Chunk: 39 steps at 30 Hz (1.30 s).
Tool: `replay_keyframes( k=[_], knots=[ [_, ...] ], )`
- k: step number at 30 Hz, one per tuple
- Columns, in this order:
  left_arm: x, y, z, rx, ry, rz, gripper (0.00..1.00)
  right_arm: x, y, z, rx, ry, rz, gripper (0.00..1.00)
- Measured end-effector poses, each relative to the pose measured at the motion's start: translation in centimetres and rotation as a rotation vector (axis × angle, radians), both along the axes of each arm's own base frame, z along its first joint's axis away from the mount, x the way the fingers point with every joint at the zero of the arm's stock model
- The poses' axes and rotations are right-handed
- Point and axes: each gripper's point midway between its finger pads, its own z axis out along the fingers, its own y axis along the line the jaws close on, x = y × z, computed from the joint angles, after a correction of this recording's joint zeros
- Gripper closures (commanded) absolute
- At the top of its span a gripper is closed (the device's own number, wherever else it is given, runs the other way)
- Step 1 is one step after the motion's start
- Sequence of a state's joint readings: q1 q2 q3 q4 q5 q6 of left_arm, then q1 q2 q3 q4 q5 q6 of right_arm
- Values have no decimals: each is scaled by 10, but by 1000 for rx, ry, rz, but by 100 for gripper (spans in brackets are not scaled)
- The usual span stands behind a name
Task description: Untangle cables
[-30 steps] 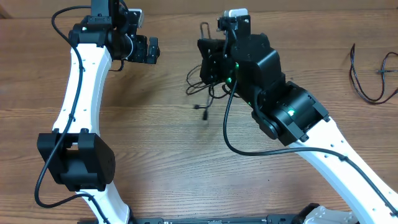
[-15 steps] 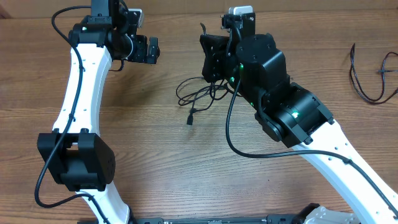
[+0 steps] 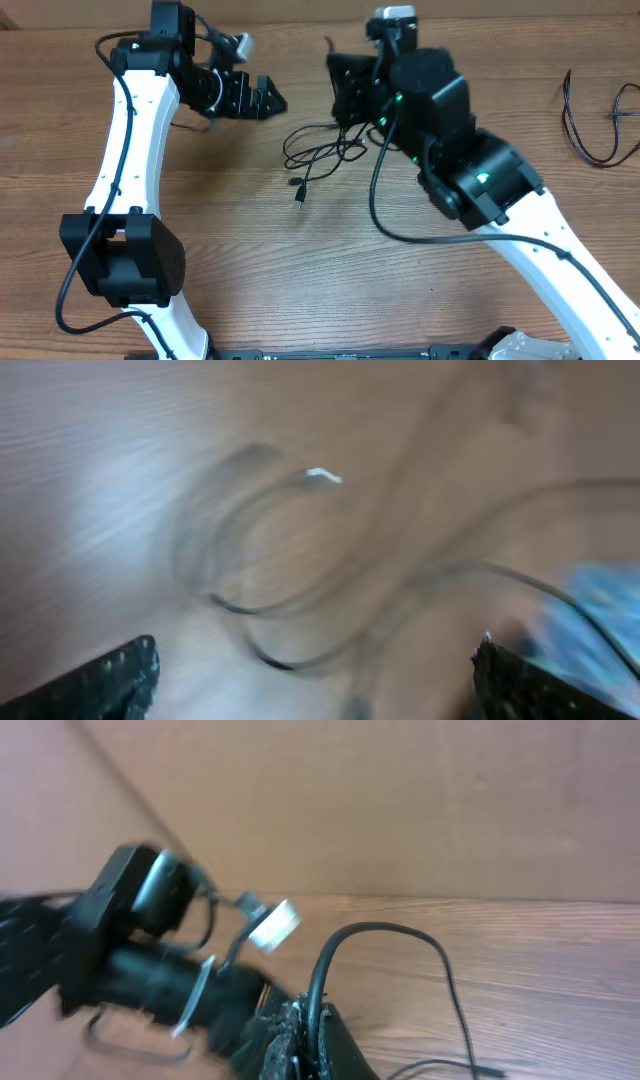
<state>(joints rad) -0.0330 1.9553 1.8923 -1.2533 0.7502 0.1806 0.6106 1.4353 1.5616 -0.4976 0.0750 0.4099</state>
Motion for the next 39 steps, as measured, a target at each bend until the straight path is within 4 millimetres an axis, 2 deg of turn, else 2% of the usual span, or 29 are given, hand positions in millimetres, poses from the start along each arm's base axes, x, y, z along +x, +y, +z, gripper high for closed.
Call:
replay_keyframes(
  k=[4, 7, 11, 15, 19, 23, 30, 39],
  knots=[
    [-35, -29, 27, -209, -77, -243, 0, 20, -41, -12, 41, 84, -120, 96],
    [-43, -38, 40, -291, -148, -321, 0, 32, -70, -18, 94, 136, -190, 96],
    [-47, -49, 50, -352, -221, -384, 0, 39, -87, -16, 161, 163, -201, 96],
    [-55, -67, 56, -389, -275, -460, 0, 35, -80, -16, 185, 186, -163, 96],
    [-66, -100, 67, -452, -398, -590, 0, 30, -75, -21, 194, 218, -130, 96],
    [-71, -124, 80, -528, -513, -672, 0, 28, -63, -25, 214, 249, -68, 96],
    [-67, -130, 91, -579, -598, -698, 0, 35, -39, -37, 245, 288, 41, 96],
    [-62, -131, 90, -554, -638, -708, 0, 30, -28, -27, 290, 281, 115, 96]
  ],
)
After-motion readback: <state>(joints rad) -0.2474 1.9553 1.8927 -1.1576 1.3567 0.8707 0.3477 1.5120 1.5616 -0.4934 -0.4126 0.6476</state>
